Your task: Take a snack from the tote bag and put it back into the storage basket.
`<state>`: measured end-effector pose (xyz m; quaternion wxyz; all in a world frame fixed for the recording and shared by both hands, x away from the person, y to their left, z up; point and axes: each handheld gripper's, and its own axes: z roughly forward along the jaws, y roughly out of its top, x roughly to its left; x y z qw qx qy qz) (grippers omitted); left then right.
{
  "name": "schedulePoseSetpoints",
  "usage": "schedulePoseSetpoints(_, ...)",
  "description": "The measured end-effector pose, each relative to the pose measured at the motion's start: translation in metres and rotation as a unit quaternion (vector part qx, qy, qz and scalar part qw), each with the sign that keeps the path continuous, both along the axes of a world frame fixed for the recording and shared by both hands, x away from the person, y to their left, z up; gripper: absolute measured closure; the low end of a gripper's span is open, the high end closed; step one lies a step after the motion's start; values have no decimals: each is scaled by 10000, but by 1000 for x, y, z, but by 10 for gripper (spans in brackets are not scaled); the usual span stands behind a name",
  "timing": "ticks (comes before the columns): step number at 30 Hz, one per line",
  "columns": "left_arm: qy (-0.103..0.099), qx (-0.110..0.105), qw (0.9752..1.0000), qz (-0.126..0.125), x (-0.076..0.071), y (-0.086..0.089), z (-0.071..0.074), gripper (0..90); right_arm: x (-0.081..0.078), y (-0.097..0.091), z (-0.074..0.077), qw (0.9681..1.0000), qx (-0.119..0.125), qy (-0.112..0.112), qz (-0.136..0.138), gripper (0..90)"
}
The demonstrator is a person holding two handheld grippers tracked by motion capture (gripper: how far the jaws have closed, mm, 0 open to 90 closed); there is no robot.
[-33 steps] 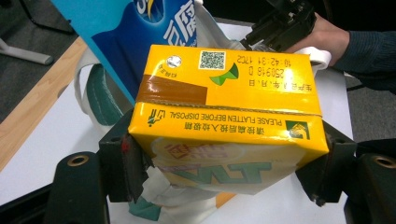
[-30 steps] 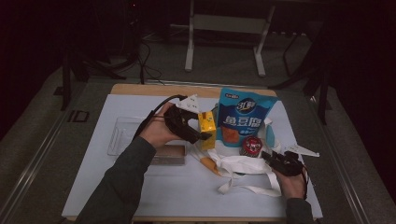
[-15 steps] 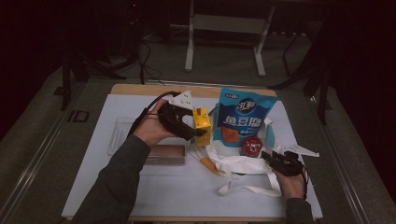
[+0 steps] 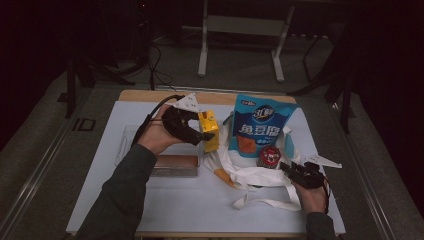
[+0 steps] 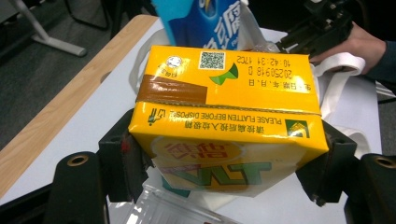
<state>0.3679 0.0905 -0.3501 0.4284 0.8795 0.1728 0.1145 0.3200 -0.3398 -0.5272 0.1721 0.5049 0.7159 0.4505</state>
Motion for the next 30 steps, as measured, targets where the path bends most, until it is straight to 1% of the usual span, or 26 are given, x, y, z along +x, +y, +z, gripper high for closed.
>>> schedulePoseSetpoints(2,38,80,9999,130,2,3,-1,286,0,0,0,10000,0,0,-5,655)
schedulePoseSetpoints(3,38,80,9999,130,2,3,-1,286,0,0,0,10000,0,0,-5,655)
schedulePoseSetpoints(4,42,171,9996,199,4,4,-3,285,0,0,0,10000,-5,-2,-6,655)
schedulePoseSetpoints(5,42,171,9996,199,4,4,-3,286,0,0,0,10000,-4,-1,-7,655)
schedulePoseSetpoints(6,61,197,9994,267,5,5,-6,286,0,0,0,10000,-2,0,-5,655)
schedulePoseSetpoints(11,105,245,9989,392,7,7,-10,285,0,0,0,10000,-2,-3,-4,656)
schedulePoseSetpoints(14,99,268,9983,512,9,8,-12,285,0,0,0,10000,-4,-2,-4,655)
schedulePoseSetpoints(15,99,268,9983,512,9,8,-12,285,0,0,0,10000,-4,-2,-4,655)
schedulePoseSetpoints(16,69,250,9977,631,10,9,-13,286,0,0,0,10000,-3,-3,-6,655)
schedulePoseSetpoints(17,71,241,9972,699,11,10,-14,286,0,0,0,10000,-4,-1,-6,655)
schedulePoseSetpoints(18,71,241,9972,699,11,10,-14,286,0,0,0,10000,-4,-1,-6,655)
schedulePoseSetpoints(19,69,279,9966,775,12,12,-15,286,0,0,0,10000,-4,-1,-3,655)
schedulePoseSetpoints(20,69,279,9966,775,12,12,-15,286,0,0,0,10000,-4,-1,-3,655)
schedulePoseSetpoints(23,79,386,9953,879,12,14,-17,286,0,0,0,10000,1,-3,1,655)
schedulePoseSetpoints(30,108,472,9927,1102,14,19,-22,285,0,0,0,10000,-1,-7,-3,655)
